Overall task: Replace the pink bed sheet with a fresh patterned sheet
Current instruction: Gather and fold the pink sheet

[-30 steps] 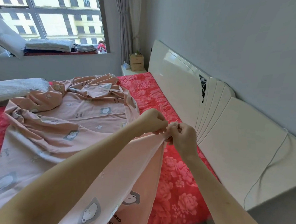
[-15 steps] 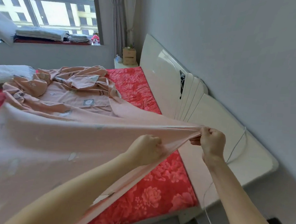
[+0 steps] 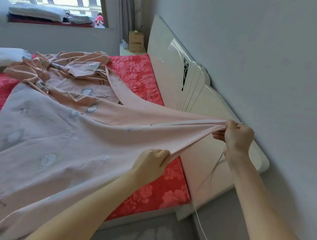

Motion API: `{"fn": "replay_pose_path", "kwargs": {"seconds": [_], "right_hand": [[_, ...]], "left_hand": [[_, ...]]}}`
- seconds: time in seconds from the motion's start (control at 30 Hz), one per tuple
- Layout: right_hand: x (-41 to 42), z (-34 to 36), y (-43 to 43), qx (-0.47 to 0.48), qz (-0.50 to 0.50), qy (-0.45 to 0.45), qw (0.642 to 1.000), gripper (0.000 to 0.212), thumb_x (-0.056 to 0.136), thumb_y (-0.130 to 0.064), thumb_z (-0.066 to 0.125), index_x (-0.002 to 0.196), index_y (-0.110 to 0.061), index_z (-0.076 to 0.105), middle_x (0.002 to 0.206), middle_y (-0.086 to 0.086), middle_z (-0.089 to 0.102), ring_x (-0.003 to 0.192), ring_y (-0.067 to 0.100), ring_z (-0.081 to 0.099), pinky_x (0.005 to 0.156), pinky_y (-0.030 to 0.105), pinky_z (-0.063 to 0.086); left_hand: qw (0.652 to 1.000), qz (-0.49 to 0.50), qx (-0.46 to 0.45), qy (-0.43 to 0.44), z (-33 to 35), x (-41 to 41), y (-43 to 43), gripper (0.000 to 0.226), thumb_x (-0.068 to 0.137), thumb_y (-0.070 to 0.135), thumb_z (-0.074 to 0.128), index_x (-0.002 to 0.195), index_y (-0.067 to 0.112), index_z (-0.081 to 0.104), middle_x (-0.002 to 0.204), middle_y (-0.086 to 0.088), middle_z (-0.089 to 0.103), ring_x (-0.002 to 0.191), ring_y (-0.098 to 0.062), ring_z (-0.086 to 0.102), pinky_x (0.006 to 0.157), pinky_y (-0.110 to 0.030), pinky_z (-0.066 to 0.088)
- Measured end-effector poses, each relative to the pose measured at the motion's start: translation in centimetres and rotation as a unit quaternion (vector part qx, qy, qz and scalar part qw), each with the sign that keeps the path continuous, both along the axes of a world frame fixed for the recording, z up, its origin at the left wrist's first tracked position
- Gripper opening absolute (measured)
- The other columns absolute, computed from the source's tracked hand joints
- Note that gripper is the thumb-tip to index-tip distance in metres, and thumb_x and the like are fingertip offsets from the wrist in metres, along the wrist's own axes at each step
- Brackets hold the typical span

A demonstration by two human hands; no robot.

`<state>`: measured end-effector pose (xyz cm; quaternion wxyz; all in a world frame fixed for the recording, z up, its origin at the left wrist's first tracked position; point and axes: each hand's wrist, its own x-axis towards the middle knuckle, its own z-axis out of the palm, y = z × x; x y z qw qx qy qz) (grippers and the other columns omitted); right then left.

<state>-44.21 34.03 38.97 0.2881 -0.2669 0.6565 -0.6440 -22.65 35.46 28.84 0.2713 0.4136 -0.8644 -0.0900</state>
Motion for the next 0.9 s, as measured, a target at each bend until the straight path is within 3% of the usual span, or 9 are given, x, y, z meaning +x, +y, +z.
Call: {"fn": "replay_pose_path", "kwargs": {"seconds": [0.13,0.23,0.33,0.47,0.57,0.63,0.77,0.9], "right_hand": [[0.6,0.3,-0.3,-0.006,0.016,-0.004,1.0,0.029,0.083,0.001,0.043,0.057,-0.001,0.055,0.033,0.003,0.052,0.031,0.021,0.055,0.038,0.027,0.051],[1.1,1.0,-0.2,-0.013,0.024,-0.002,1.0,0.029,0.085,0.001,0.043,0.058,-0.001,0.055,0.034,0.003,0.052,0.032,0.021,0.056,0.039,0.028,0.052],[2.0,1.9,-0.3,-0.028,0.029,-0.005,0.999,0.03,0.085,0.002,0.043,0.057,-0.001,0.055,0.035,0.004,0.052,0.032,0.022,0.056,0.039,0.028,0.051],[3.7,3.4,-0.6,-0.047,0.049,0.005,0.998,0.032,0.086,0.002,0.042,0.056,0.0,0.054,0.033,0.003,0.051,0.029,0.021,0.053,0.036,0.026,0.049],[4.5,4.5,-0.7,-0.063,0.061,0.008,0.996,0.034,0.087,0.001,0.043,0.054,0.0,0.052,0.031,0.003,0.05,0.029,0.021,0.053,0.036,0.027,0.049],[4.8,5.2,-0.8,-0.073,0.069,0.014,0.995,0.035,0.088,0.001,0.043,0.054,0.001,0.052,0.032,0.004,0.05,0.03,0.022,0.054,0.037,0.027,0.05],[5.7,6.3,-0.8,-0.087,0.082,0.034,0.992,0.035,0.089,0.0,0.042,0.056,0.001,0.054,0.034,0.005,0.052,0.032,0.022,0.056,0.039,0.029,0.052],[6.5,6.9,-1.0,-0.097,0.084,0.036,0.991,0.039,0.092,-0.004,0.043,0.055,-0.001,0.055,0.045,0.013,0.054,0.035,0.024,0.058,0.043,0.034,0.055]], "left_hand": [[0.998,0.047,-0.037,-0.016,-1.0,1.6,0.1,0.034,0.087,0.018,0.038,0.073,0.006,0.066,0.055,-0.004,0.06,0.046,-0.025,0.055,0.039,-0.031,0.046],[0.992,0.076,-0.098,0.01,-0.8,2.6,0.6,0.017,0.081,0.005,0.054,0.095,0.006,0.064,0.061,-0.004,0.064,0.049,-0.024,0.059,0.037,-0.027,0.045],[0.985,0.056,-0.165,-0.01,-1.0,3.6,1.0,0.052,0.055,-0.018,0.06,0.098,0.011,0.051,0.072,-0.005,0.064,0.053,-0.022,0.058,0.035,-0.023,0.042],[0.972,0.033,-0.232,-0.031,-1.4,4.2,1.6,0.024,0.076,-0.005,0.05,0.094,0.011,0.05,0.084,-0.007,0.066,0.059,-0.02,0.061,0.037,-0.024,0.045],[0.97,0.049,-0.239,-0.023,-1.6,4.7,1.9,0.016,0.085,0.002,0.044,0.095,0.012,0.051,0.091,-0.008,0.07,0.059,-0.019,0.062,0.04,-0.022,0.048],[0.97,0.074,-0.23,-0.009,-1.6,5.3,2.1,0.023,0.08,-0.001,0.046,0.097,0.014,0.05,0.091,-0.006,0.071,0.057,-0.019,0.063,0.04,-0.022,0.048],[0.979,0.101,-0.167,0.061,-1.3,6.5,3.1,0.038,0.074,-0.006,0.058,0.105,0.016,0.051,0.073,-0.002,0.069,0.046,-0.018,0.058,0.037,-0.024,0.047],[0.976,0.142,-0.146,0.073,-0.5,7.1,3.1,0.011,0.083,0.007,0.061,0.091,0.013,0.056,0.06,-0.002,0.06,0.04,-0.017,0.051,0.037,-0.025,0.045]]}}
